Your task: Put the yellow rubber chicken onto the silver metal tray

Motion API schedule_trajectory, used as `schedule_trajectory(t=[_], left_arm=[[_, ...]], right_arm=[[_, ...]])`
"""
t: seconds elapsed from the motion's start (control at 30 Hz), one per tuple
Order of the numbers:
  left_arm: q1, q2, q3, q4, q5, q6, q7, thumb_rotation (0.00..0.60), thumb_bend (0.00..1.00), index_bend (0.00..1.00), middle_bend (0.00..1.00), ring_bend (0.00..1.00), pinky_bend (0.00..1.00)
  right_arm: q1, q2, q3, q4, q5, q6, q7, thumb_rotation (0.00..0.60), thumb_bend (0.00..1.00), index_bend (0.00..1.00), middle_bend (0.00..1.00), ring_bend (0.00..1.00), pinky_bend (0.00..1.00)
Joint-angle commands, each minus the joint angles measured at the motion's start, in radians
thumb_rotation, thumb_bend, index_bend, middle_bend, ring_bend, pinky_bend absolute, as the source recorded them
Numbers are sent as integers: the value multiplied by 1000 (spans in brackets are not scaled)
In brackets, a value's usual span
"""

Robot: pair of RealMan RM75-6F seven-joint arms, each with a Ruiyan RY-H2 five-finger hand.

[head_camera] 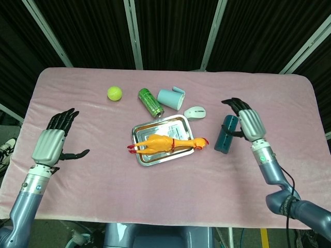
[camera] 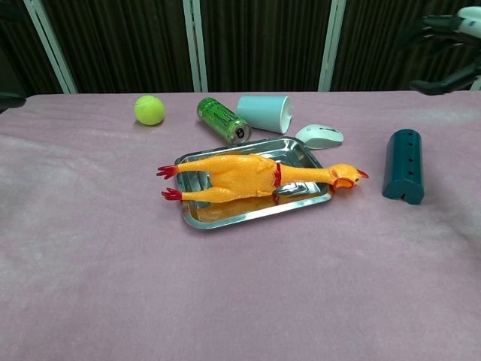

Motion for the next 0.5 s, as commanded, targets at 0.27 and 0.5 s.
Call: schedule_trajectory(t=[0.27,0.5], left_arm=[[149,11,99,50,120,147,-8,600,132,21,0,0,0],[233,22,169,53,233,215,-22,600,132,21,0,0,0]], right_arm=[[-253,158,-98,-196,31,174,-217,600,389,244,240,98,143],[-359,202,-137,-312,-5,275,-281,600,388,223,239,81,122]])
